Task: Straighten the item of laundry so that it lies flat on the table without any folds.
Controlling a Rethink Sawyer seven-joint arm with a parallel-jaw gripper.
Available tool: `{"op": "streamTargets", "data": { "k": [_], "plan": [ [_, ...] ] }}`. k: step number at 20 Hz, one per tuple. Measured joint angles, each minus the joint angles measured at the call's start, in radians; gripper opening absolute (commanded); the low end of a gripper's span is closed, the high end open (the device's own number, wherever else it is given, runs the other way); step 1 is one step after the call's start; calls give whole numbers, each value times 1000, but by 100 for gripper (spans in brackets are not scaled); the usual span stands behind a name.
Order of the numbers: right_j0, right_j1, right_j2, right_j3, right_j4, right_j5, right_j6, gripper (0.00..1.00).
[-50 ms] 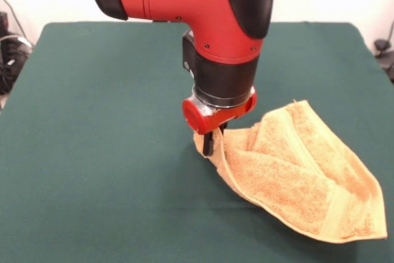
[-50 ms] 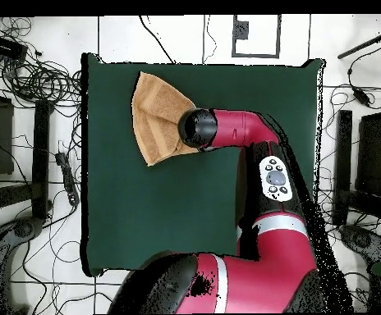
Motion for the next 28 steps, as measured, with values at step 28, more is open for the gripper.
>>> {"op": "streamTargets", "data": {
  "k": [28],
  "plan": [
    [-30,126,18,-275,-39,116,0,0]
  ]
}}
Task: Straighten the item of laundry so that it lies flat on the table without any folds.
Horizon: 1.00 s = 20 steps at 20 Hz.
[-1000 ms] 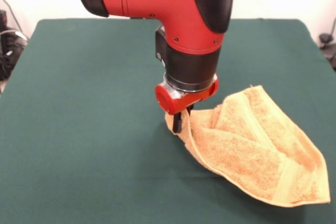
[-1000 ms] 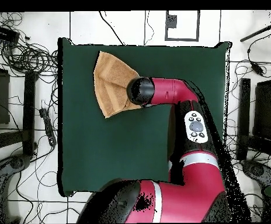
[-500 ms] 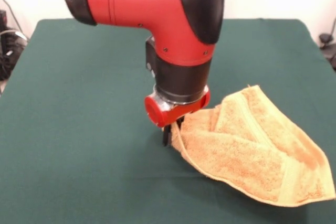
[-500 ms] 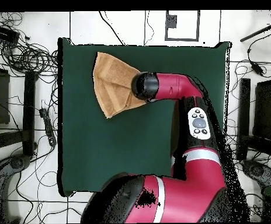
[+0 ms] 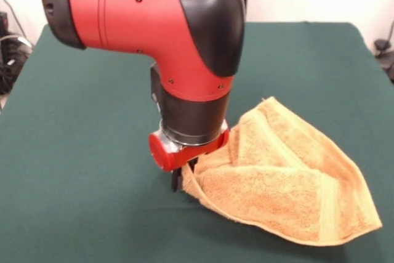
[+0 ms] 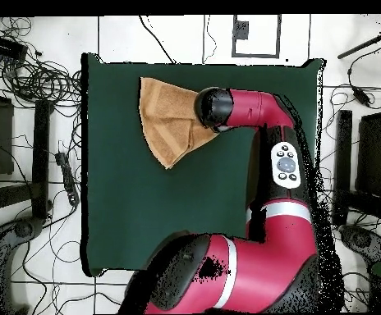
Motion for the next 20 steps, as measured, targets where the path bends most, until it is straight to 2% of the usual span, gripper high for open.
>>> {"op": "streamTargets", "data": {
  "k": [10,20],
  "plan": [
    [-5,27,8,-89,-4,54,0,0],
    [-6,87,59,-200,-9,146,-3,0]
  ]
}}
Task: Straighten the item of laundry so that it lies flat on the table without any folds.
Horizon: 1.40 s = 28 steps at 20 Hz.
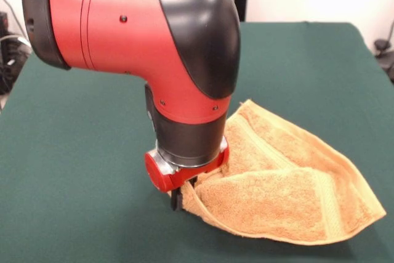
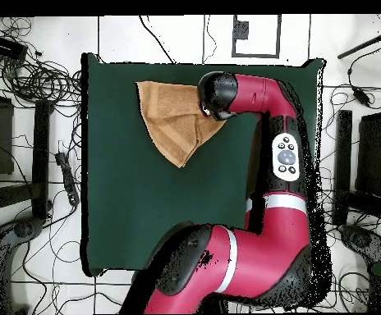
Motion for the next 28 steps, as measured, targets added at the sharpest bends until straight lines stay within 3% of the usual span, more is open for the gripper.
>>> {"op": "streamTargets", "data": {
  "k": [10,23,28],
  "plan": [
    [0,49,38,-78,-6,50,0,0],
    [0,53,54,-86,-9,50,0,0],
    [-4,24,55,-32,-9,18,0,0]
  ]
}}
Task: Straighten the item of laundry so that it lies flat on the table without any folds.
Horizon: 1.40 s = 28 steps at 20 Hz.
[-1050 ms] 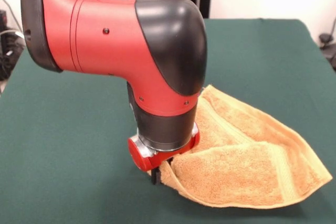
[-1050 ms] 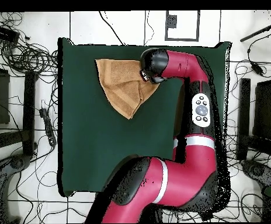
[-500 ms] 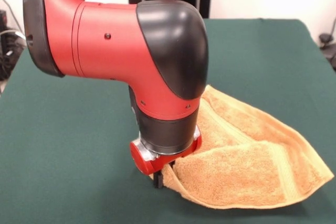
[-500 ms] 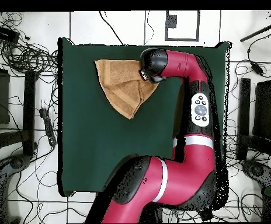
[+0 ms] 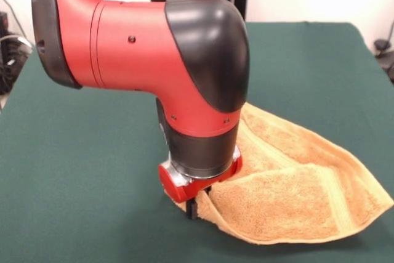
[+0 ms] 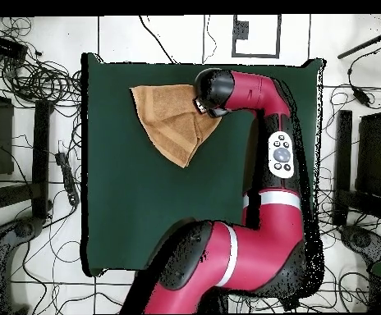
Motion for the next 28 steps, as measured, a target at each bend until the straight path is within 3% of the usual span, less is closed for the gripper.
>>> {"op": "streamTargets", "data": {
  "k": [8,9,28],
  "plan": [
    [-2,-78,-1,130,1,-98,0,0],
    [-2,-95,0,152,1,-108,0,100],
    [-2,-142,0,199,1,-117,0,100]
  ]
}}
